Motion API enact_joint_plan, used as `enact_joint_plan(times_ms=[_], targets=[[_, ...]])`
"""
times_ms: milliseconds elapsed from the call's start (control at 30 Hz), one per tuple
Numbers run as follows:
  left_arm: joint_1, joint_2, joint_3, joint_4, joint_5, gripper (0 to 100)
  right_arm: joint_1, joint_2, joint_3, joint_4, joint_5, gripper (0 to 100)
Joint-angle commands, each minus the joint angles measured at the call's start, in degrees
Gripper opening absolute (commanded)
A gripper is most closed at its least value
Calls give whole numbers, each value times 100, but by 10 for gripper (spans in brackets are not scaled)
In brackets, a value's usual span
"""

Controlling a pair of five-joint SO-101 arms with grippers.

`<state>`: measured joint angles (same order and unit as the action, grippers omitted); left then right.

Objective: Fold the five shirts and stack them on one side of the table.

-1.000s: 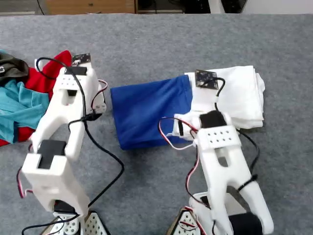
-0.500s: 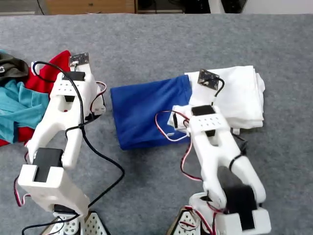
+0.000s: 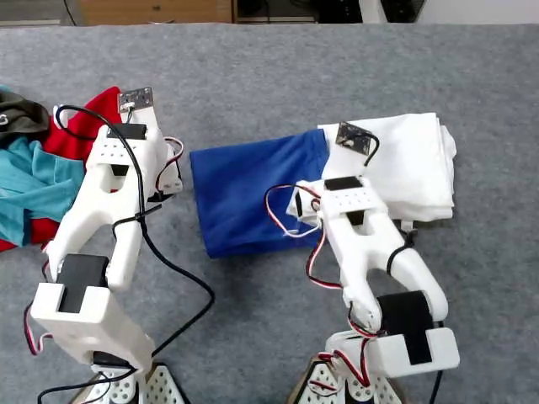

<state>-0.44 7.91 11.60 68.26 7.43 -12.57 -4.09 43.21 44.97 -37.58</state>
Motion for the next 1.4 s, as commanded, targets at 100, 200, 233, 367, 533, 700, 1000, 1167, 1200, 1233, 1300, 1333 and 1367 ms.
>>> enact_joint_plan(times_ms=[100,200,233,367,533,700,1000,1167,1200,1233,1300,1333,1367], targets=[[-35,-286,-35,-44,35,18,-66,-4,-347,-70,70,178],[-35,-286,-35,-53,35,18,-57,-4,-365,-70,264,178],[-35,-286,-35,-53,35,18,-48,-4,-365,-70,264,178],[-35,-286,-53,-53,35,18,-40,4,-338,-70,273,178],[-35,-286,-70,-53,9,18,4,215,-374,-79,677,160],[0,-286,-220,-53,-114,18,198,734,-400,-440,1055,37],[0,-286,-316,-62,-114,18,224,-92,-505,-114,1108,2],[0,-277,-369,-9,-105,40,224,-971,-470,-44,1055,2],[0,-277,-352,-9,-79,71,215,-1015,-462,-53,993,2],[-18,-277,-334,-9,-26,109,215,-1007,-470,-62,914,2],[-35,-277,-316,-9,202,172,224,-945,-523,-70,879,2],[-35,-286,-334,-9,255,191,224,-901,-567,-70,870,2],[-35,-286,-360,-9,281,195,224,-848,-602,-70,870,2]])
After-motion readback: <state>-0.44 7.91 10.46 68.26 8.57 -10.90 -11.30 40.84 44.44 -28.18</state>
